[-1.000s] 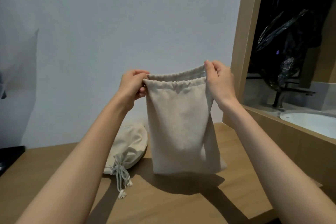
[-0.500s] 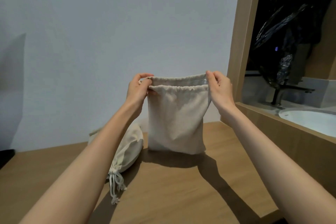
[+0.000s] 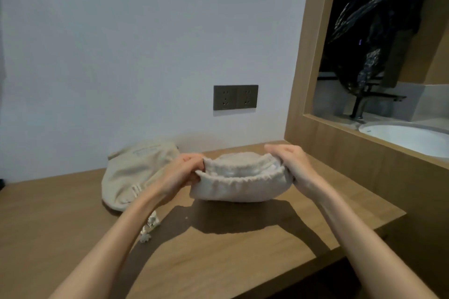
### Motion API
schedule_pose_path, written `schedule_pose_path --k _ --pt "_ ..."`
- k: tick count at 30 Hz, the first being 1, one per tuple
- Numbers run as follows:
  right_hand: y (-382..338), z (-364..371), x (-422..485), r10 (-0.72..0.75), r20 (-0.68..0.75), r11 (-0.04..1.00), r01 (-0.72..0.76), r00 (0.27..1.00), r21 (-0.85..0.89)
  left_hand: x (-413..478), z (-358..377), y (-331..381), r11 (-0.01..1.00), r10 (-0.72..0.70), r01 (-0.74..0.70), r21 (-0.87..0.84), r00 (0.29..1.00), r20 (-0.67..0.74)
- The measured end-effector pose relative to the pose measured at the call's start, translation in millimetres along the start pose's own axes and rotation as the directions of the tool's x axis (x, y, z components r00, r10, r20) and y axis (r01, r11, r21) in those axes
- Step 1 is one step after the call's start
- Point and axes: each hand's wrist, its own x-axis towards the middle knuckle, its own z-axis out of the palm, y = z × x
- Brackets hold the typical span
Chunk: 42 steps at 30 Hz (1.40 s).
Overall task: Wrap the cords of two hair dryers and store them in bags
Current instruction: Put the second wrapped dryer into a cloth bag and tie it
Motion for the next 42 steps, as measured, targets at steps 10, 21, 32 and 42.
schedule_pose_path --k 10,21,32,42 --pt "9 39 -9 -0.401 0.212 0.600 0.430 0.891 -0.675 -18 39 -44 0.904 0.025 0.014 0.426 0.996 -0.085" --pt "20 68 26 -0.306 0.543 0.591 0.603 0.782 -0.536 -24 55 -72 0.889 -0.103 0.150 0.433 0.986 -0.129" --pt "61 91 38 -0.468 0.236 0.602 0.502 0.852 -0.620 -25 55 -70 0.913 -0.247 0.267 0.308 0.964 -0.101" --pt "85 95 32 -0.685 0.211 0.317 0.547 0.697 -0.775 -12 67 -70 0.715 -0.065 0.225 0.662 0.964 -0.257"
